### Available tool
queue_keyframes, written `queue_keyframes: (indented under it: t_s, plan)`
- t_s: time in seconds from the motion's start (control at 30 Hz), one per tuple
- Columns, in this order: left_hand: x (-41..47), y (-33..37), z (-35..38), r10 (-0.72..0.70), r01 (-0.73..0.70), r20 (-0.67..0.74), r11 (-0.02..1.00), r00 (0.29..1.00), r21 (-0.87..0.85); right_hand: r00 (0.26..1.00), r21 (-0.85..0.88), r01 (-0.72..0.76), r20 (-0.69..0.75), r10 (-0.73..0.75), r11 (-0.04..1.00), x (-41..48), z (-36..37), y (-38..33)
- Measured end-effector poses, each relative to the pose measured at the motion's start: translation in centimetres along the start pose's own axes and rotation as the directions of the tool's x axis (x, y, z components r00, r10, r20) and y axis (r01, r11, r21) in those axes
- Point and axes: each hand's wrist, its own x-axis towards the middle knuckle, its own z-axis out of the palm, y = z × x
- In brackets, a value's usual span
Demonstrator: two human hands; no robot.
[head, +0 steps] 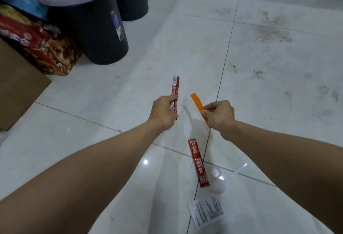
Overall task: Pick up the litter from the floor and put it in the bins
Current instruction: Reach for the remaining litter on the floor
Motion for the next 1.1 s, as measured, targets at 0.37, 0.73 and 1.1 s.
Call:
queue_keyframes:
  t_s: [0.37, 0.73, 1.1]
  plan:
    - [1.6, 12.4, -4.9, 0.013, -0.040, -0.248, 0.994, 0.969, -0.103, 0.998, 0.378, -0.004, 0.054, -0.018, 0.926, 2.5, -4.5, -9.7]
    - [4.1, 14.9, -10.1, 0.005, -0.060, -0.378, 0.989, 0.926, -0.133, 0.997, 0.461, -0.020, 0.070, -0.014, 0.887, 4.4, -3.5, -11.9]
    - [12.8, 11.6, -18.2, 0.042, -0.153, -0.384, 0.953, 0.922, -0.262, 0.986, 0.426, 0.134, 0.032, -0.163, 0.895, 8.2, 2.2, -22.5]
